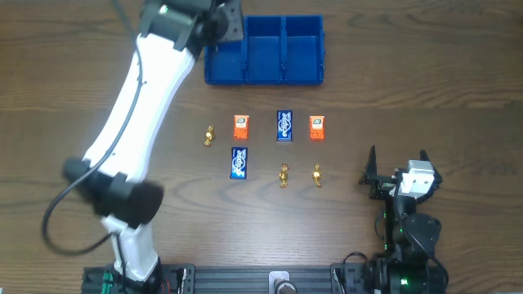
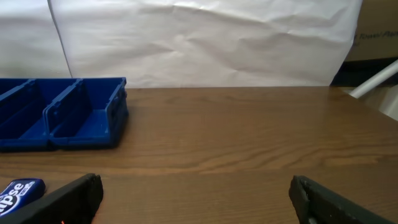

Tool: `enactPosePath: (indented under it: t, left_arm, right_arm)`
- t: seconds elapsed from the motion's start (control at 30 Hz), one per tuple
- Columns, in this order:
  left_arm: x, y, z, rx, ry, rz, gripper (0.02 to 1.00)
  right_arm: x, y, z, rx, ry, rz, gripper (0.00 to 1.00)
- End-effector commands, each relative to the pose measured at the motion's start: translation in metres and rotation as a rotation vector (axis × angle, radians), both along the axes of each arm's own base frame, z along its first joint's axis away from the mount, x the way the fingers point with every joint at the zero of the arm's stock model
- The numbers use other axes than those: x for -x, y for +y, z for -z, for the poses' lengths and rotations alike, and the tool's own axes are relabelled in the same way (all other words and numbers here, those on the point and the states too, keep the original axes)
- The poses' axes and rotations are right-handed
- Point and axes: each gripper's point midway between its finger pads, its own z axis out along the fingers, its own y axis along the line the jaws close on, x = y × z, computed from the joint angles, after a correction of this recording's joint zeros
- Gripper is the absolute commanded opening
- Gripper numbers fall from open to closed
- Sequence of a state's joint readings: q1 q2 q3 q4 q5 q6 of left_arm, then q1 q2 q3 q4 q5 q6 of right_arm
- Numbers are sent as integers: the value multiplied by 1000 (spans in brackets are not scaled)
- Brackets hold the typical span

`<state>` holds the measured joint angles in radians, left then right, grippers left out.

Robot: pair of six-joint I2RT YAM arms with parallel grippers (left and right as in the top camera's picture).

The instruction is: Sort Candies Into Trays

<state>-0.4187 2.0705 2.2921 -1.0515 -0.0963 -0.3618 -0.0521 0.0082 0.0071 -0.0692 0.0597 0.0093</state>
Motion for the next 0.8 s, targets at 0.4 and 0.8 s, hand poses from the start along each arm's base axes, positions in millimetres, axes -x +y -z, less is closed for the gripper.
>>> enactPosePath:
  t: [0.4, 0.8]
  left_arm:
    - [-58, 18, 95, -85, 111, -33, 378]
    - [-42, 4, 69, -79, 85, -8, 895]
  right_arm:
    - [1, -2, 0, 15, 3, 7, 998]
    - [1, -2, 0, 15, 3, 7, 998]
